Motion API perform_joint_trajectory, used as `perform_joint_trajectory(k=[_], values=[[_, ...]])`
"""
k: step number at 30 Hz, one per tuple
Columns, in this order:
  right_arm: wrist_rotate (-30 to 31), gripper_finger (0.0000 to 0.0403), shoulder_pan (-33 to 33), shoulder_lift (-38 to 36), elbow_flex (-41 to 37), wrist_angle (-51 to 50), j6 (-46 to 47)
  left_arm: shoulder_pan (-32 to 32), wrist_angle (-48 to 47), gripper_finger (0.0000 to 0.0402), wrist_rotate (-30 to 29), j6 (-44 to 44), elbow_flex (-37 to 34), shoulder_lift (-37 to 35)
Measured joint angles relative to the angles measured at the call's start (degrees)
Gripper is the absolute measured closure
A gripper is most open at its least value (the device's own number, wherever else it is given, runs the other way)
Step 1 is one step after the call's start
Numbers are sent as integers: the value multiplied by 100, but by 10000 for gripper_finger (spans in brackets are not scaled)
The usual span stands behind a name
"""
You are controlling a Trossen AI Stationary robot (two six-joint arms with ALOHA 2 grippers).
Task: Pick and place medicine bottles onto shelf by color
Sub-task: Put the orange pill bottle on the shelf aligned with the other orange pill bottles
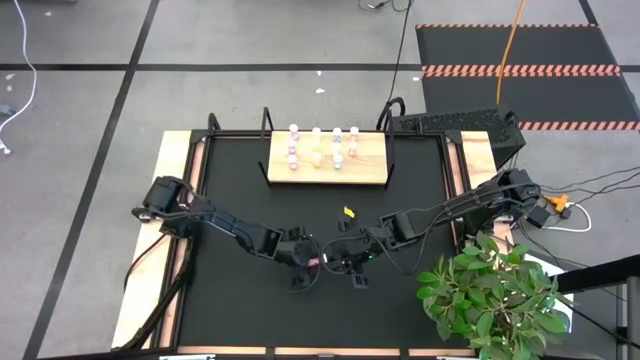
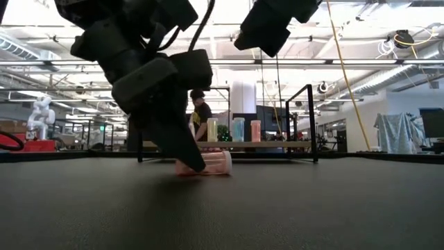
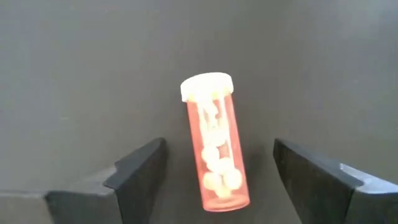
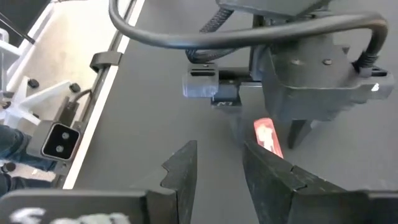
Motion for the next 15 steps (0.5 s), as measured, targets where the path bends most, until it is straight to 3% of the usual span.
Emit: perform_joint_trajectory(k=[3,11,15], values=[[0,281,0,0,0,-73,21,-26,43,127,-24,9,13,84],[0,282,-52,0,0,-165,107,-12,2,273,-167,-65,4,75],[-181,282,-120,-129,-2,-72,253,6,2,314,-136,-161,4,73]])
